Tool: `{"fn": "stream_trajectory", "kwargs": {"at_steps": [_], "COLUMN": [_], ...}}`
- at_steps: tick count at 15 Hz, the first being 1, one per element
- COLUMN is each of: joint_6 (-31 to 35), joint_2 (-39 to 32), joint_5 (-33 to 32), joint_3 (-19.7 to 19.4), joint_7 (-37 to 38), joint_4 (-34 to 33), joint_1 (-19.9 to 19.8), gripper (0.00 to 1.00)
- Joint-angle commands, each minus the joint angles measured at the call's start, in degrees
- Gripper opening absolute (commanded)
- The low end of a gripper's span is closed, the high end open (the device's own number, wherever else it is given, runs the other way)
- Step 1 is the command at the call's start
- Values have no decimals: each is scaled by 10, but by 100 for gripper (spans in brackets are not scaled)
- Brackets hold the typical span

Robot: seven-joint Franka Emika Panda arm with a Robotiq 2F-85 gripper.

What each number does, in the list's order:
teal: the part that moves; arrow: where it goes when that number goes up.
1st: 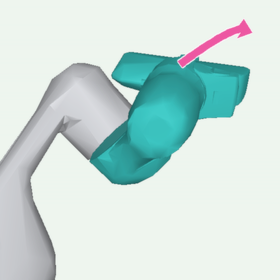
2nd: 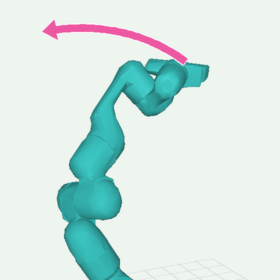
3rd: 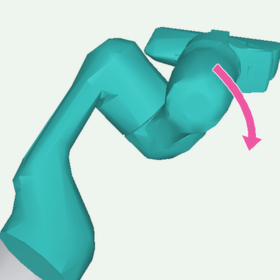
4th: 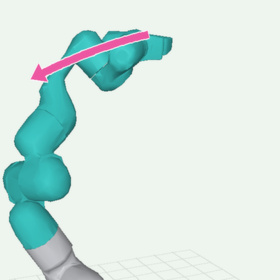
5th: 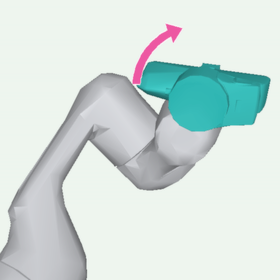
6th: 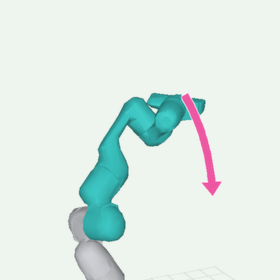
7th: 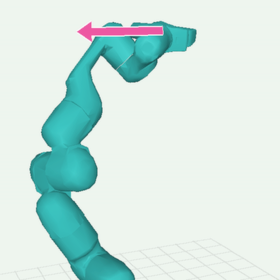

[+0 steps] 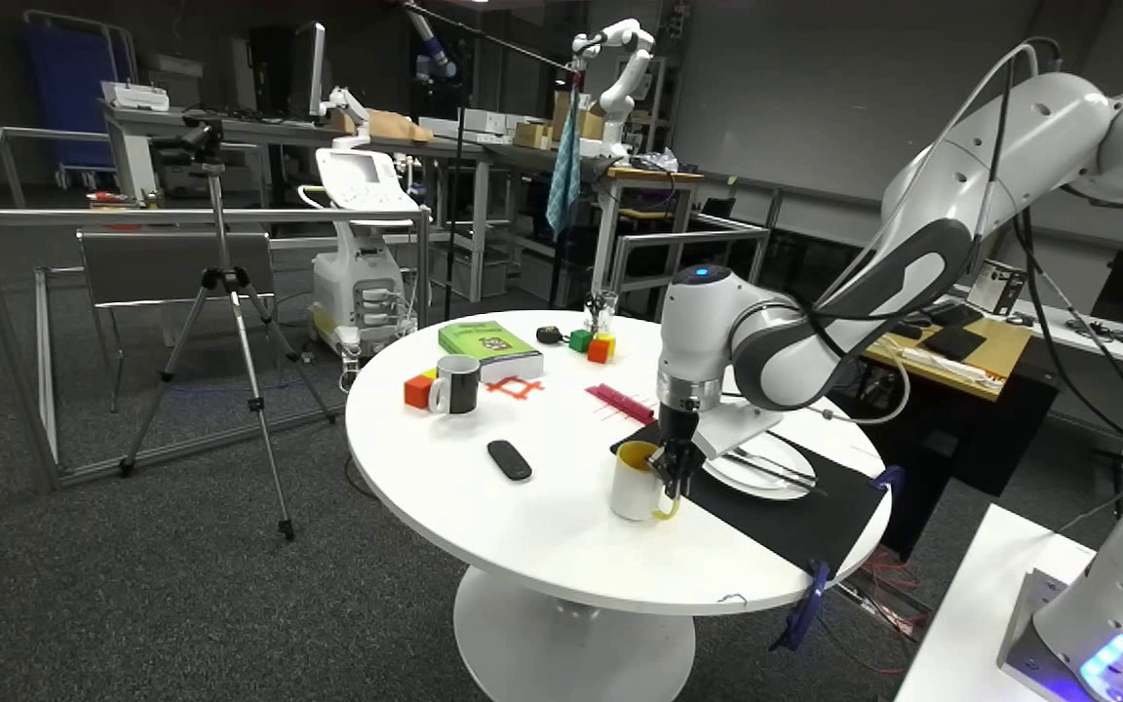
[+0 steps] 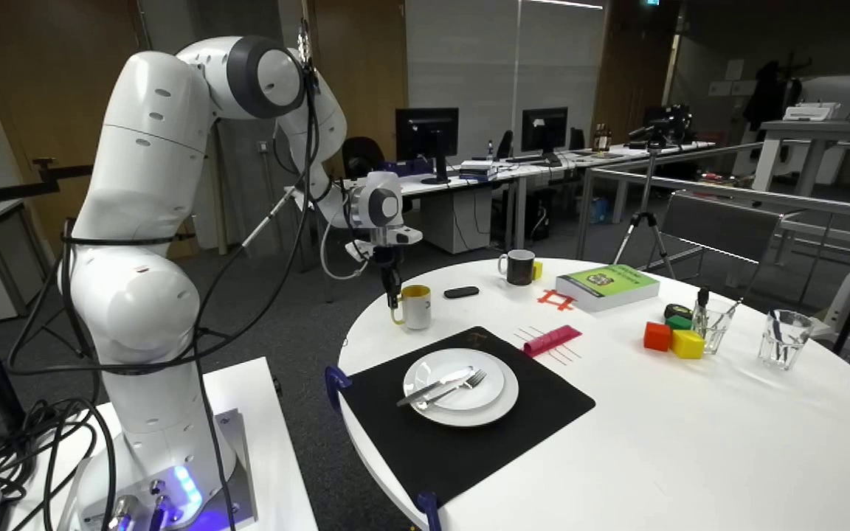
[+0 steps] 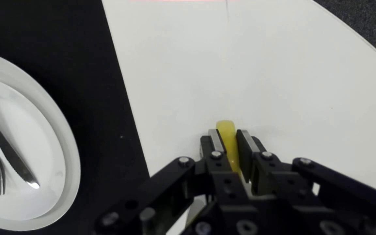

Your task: Move the yellow mug to the right

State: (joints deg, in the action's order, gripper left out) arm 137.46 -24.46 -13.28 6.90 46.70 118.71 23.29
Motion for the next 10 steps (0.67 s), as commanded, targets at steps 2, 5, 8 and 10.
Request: {"fn": "stream_trajectory", "kwargs": {"at_steps": [2, 5, 8, 10], "joint_6": [-10, -14, -25, -33], "joint_2": [49, 70, 97, 119], "joint_5": [-31, -49, -58, -65], "joint_3": [-16, -17, -14, -13], "joint_7": [26, 40, 44, 46], "joint_4": [21, 31, 46, 59], "joint_1": [16, 14, 7, 2], "gripper": [4, 4, 4, 4]}}
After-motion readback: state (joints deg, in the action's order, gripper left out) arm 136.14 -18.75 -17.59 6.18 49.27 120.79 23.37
